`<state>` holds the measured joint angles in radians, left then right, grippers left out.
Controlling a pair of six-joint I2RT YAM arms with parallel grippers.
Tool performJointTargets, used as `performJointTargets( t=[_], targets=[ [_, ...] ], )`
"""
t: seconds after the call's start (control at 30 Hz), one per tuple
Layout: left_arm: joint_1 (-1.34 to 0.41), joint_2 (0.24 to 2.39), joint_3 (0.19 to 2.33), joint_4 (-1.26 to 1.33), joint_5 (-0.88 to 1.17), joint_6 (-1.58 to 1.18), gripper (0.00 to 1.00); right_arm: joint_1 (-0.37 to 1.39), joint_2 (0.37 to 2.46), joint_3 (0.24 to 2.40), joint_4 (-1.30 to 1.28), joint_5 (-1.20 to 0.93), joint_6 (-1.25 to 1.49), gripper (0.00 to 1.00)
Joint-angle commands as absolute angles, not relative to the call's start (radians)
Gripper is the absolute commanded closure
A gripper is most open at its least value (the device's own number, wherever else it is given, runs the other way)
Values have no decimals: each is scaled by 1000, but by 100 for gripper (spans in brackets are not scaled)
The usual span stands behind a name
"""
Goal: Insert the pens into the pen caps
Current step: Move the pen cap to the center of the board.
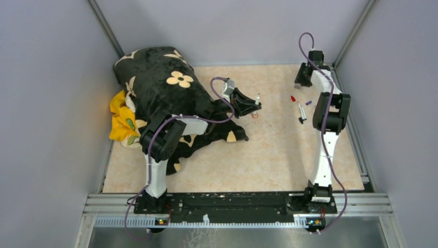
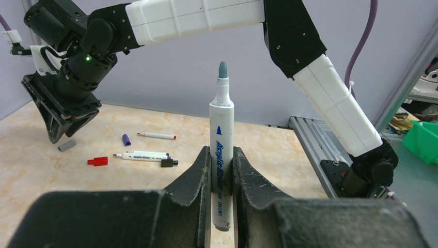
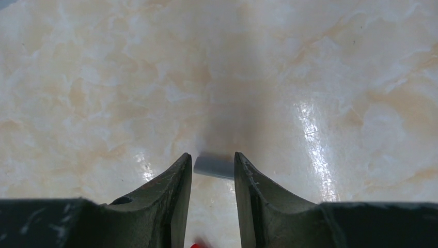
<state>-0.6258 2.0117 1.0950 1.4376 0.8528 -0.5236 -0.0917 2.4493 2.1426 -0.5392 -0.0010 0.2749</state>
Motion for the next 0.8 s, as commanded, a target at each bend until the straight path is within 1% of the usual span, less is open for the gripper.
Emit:
performJointTargets(
  t=[0.0,0.13,0.23,0.33,0.37,0.4,0.43,0.5,0.6,0.77],
  targets=[
    [-621,2005,1092,1491,860,-520,100,-107,2443,2119,-543,4,302,65],
    [-620,2002,1089,1492,859,-519,100,-109,2433,2105,-543,4,305,65],
    [-621,2001,1088,1493,859,-519,100,-110,2433,2105,-545,4,301,68],
    [-620,2000,1088,1493,859,-518,100,-110,2430,2104,-549,-41,291,72],
    [-620,2000,1088,1493,858,-518,100,-110,2429,2103,-550,-56,286,75],
    [-621,2001,1088,1493,858,-518,100,-110,2428,2101,-556,-80,281,80],
    [-620,2000,1088,1493,858,-518,100,-110,2426,2098,-561,-98,281,83],
    [-621,1999,1087,1492,858,-518,100,-110,2419,2078,-575,-133,286,85],
    [-621,1995,1084,1493,857,-517,100,-108,2398,2030,-587,-179,286,85],
    [-621,1991,1081,1493,857,-517,100,-95,2304,1903,-565,-243,261,84]
  ],
)
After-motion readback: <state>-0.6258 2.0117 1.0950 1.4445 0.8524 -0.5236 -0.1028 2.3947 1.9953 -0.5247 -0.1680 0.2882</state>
